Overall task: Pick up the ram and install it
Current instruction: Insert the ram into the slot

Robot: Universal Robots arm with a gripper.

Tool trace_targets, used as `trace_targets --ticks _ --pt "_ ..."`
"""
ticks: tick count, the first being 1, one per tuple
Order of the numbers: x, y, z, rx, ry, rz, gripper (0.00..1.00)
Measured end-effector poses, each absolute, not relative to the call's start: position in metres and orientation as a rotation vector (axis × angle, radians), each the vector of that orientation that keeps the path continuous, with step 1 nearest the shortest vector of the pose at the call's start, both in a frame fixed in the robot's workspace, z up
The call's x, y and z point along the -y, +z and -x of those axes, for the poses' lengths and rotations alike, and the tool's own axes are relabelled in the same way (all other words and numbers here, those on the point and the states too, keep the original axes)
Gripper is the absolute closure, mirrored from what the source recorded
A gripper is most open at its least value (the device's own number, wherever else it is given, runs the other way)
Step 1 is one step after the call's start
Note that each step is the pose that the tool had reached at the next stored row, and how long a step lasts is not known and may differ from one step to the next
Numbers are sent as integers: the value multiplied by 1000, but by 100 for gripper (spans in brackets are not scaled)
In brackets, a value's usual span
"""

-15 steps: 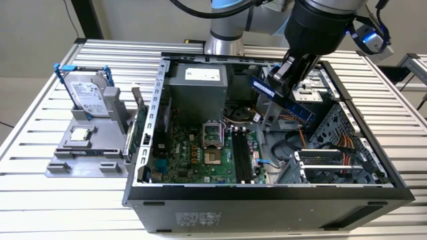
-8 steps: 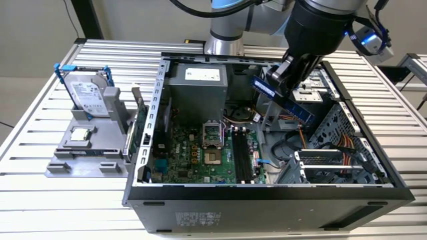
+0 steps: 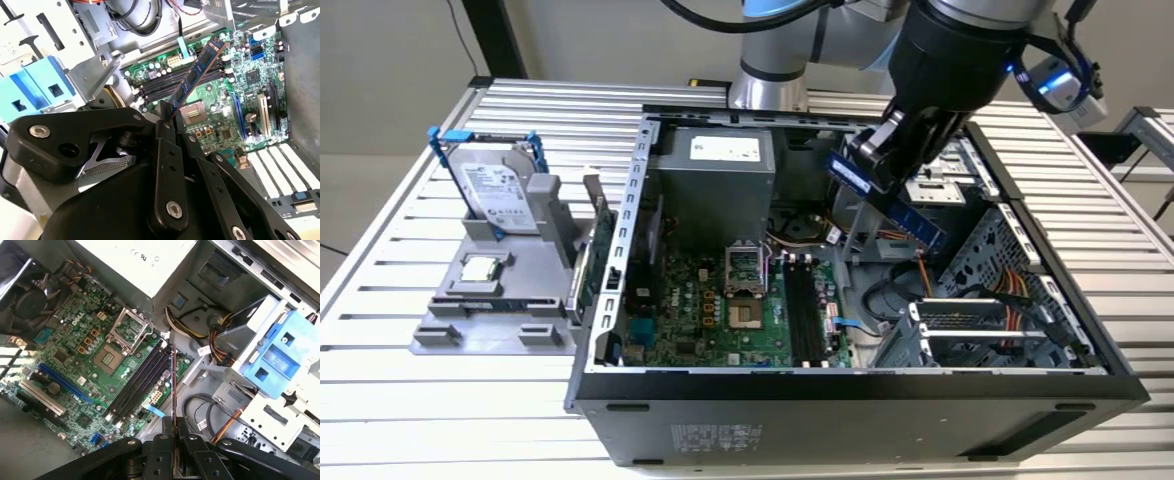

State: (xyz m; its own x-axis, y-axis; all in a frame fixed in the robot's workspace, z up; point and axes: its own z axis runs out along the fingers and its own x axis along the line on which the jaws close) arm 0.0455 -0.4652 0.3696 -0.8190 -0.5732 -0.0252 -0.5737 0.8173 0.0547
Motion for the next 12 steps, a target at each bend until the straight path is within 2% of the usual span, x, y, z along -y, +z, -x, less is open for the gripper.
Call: trace_targets --ticks 12 --pt "465 369 -46 -3028 93 792 100"
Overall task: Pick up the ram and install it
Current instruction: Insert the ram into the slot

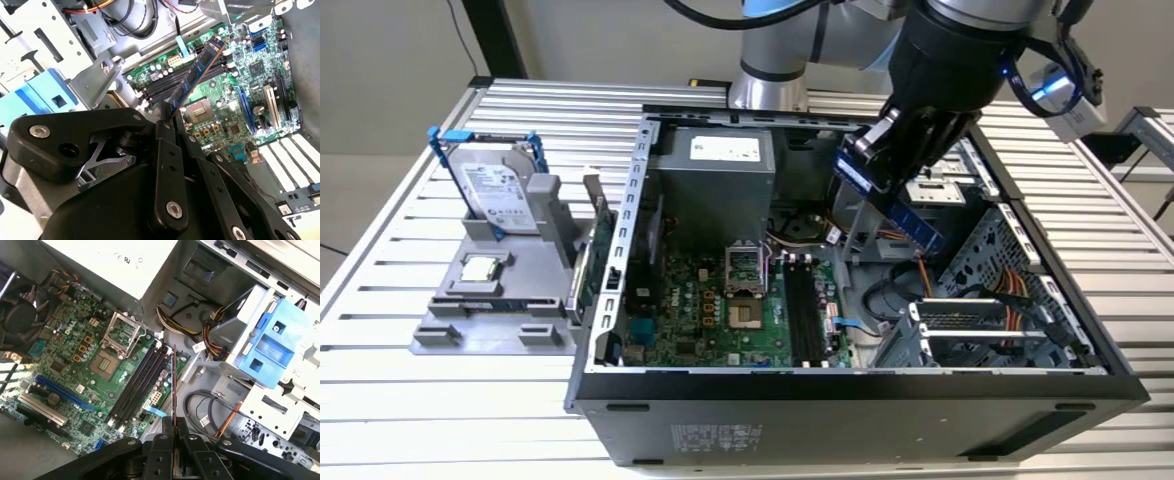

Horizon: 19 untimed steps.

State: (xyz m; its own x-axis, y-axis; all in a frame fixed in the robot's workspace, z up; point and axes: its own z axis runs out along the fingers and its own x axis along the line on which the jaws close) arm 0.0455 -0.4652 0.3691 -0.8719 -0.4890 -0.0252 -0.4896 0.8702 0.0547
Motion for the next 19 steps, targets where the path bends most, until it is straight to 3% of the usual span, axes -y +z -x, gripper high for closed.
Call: trace_targets --ticks 19 --pt "465 368 -46 -3076 91 552 100"
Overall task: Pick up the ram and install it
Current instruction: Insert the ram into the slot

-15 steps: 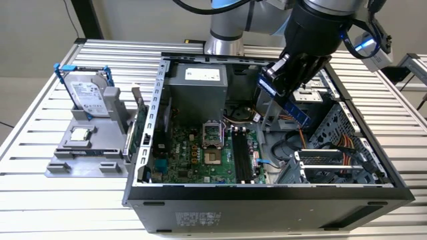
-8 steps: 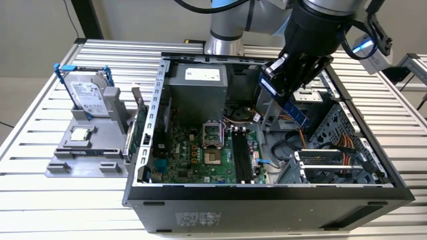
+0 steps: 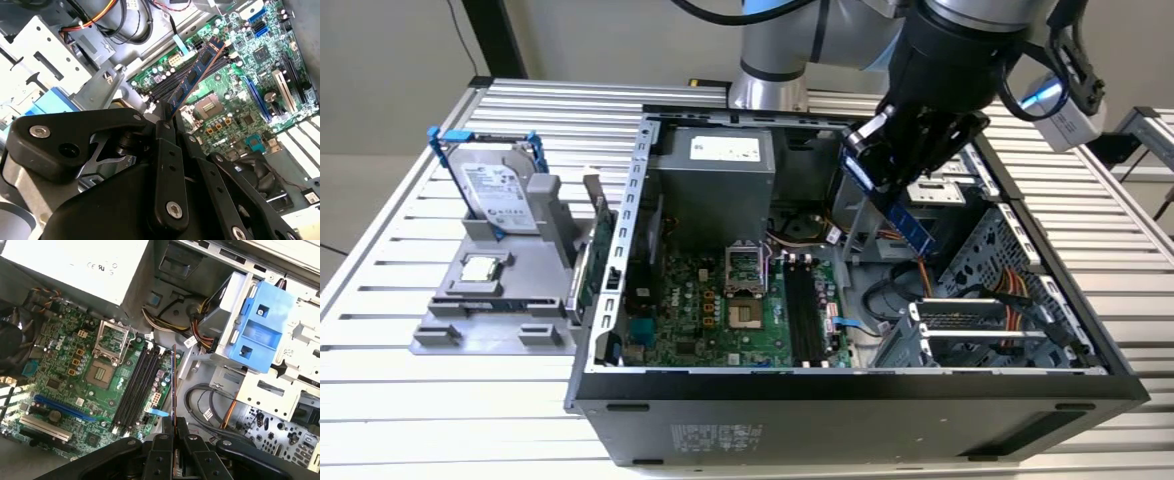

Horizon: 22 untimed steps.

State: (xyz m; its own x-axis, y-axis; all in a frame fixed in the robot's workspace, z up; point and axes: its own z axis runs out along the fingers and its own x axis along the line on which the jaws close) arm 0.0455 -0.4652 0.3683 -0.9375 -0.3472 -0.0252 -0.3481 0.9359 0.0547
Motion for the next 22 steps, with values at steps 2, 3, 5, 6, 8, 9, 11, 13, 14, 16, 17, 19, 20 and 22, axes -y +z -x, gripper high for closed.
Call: trace_targets --ticks 2,3,5,6,8,9,11,13,14,16,17,19,20,22 --pt "465 368 -46 -3080 91 529 100" --pt "465 368 -46 -3081 91 518 100" --pt "465 368 -46 -3084 91 496 100" --pt "465 368 -46 -3086 91 486 100" --pt "465 368 -46 -3089 90 465 100" --pt "465 368 -46 -3090 90 455 100" --pt "465 368 -46 -3092 90 436 100" --pt "465 368 -46 -3094 90 419 100" --pt "465 368 -46 -3095 90 414 100" --pt "465 368 -46 -3096 90 408 100" --pt "465 368 -46 -3096 90 407 100" --pt "465 368 -46 -3096 90 406 100" --pt "465 368 -46 -3096 90 406 100" --pt "465 368 -46 -3096 90 405 100"
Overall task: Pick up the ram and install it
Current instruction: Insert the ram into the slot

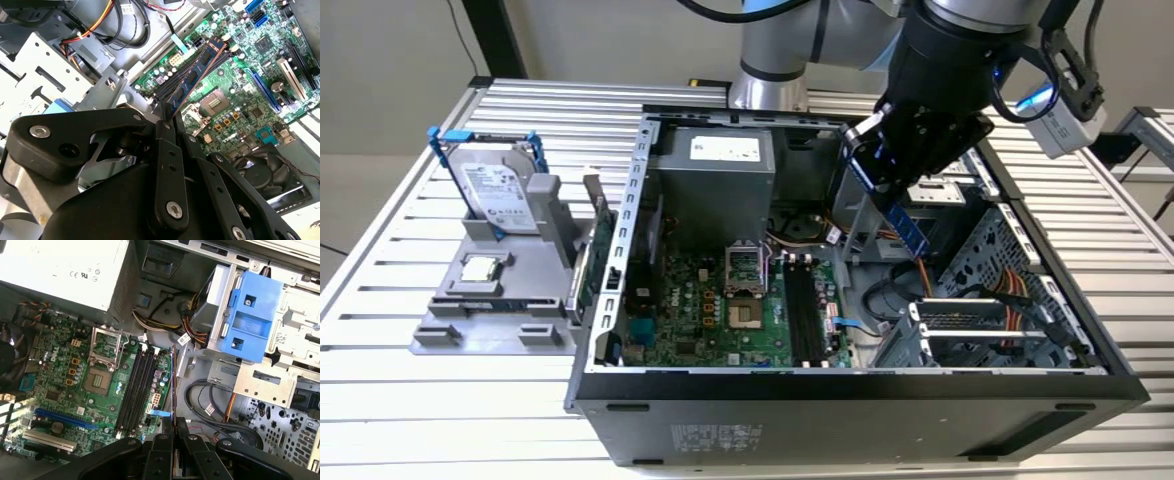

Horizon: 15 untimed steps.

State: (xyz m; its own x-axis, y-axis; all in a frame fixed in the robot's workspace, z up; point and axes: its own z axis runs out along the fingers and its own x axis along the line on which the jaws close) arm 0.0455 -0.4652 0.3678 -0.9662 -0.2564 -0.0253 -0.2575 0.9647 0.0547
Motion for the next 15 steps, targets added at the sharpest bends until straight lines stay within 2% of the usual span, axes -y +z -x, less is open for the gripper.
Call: trace_targets --ticks 15 --pt "465 364 -46 -3100 89 364 100"
